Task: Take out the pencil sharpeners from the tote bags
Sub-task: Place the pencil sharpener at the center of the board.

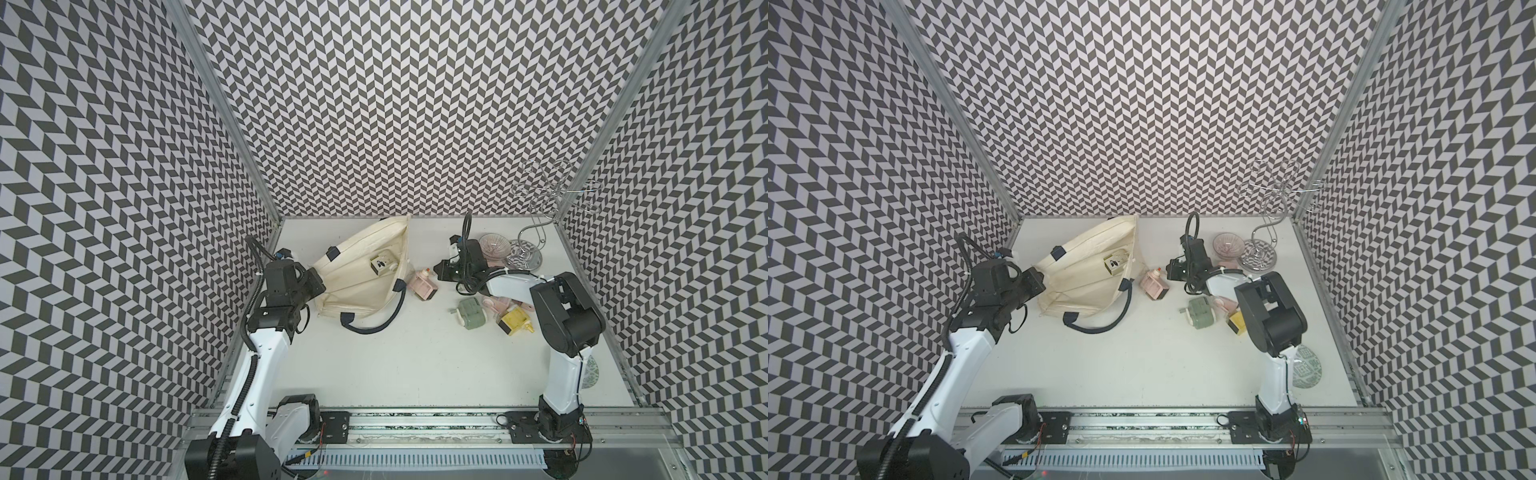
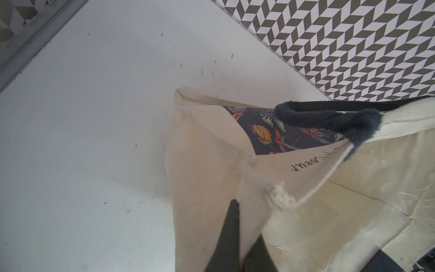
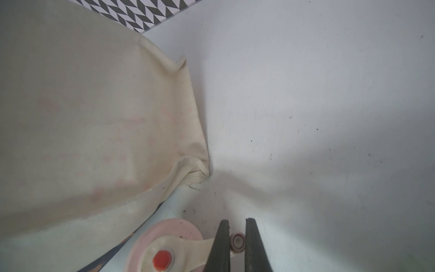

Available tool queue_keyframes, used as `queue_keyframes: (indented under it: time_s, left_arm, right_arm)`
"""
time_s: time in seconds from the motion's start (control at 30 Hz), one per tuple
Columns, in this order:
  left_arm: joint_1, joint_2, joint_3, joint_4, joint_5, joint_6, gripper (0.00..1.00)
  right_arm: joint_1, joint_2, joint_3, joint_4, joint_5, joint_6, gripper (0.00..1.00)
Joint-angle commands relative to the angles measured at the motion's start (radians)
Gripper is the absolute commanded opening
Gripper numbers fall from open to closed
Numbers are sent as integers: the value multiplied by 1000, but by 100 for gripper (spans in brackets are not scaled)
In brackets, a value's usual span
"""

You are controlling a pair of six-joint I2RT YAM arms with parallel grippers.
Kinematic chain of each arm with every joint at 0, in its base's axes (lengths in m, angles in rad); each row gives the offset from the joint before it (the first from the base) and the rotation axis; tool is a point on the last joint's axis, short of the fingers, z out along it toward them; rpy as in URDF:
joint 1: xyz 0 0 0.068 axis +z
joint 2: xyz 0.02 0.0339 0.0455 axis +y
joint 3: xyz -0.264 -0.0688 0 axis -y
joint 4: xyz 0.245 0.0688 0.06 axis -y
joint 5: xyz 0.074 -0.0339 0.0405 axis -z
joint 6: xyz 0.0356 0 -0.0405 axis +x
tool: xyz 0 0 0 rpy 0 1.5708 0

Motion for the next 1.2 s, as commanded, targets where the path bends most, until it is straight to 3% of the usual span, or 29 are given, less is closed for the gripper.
queue_keyframes:
  time_s: [0.0, 0.1, 0.17, 0.47, 0.63, 0.8, 0.9, 1.03, 1.17]
  left_arm:
    - [12, -18, -5, 7, 1, 2, 0]
    - [12, -21, -6, 7, 3, 2, 0]
    - [12, -21, -10, 9, 9, 3, 0]
    - [12, -56, -47, 29, 93, -31, 0]
    - [10, -84, -100, 39, 145, -67, 0]
    - [4, -130, -178, 78, 201, -124, 0]
    - [-3, -154, -205, 91, 203, -143, 0]
    - [-7, -157, -202, 85, 212, -145, 0]
    - [-8, -167, -194, 76, 214, -146, 0]
  right_arm:
    - [1, 12, 20, -71, 44, -38, 2]
    - [1, 8, 42, -113, 63, -39, 7]
    - [0, -1, 44, -132, 73, -29, 21]
    - [1, -88, 42, -161, 69, -12, 31]
    - [28, -230, 65, -218, 136, -4, 36]
    - [181, -354, 96, -202, 227, -16, 38]
    - [293, -381, 80, -118, 216, -17, 38]
    - [430, -331, 95, -28, 227, -58, 34]
    - [510, -227, 171, -52, 246, -87, 31]
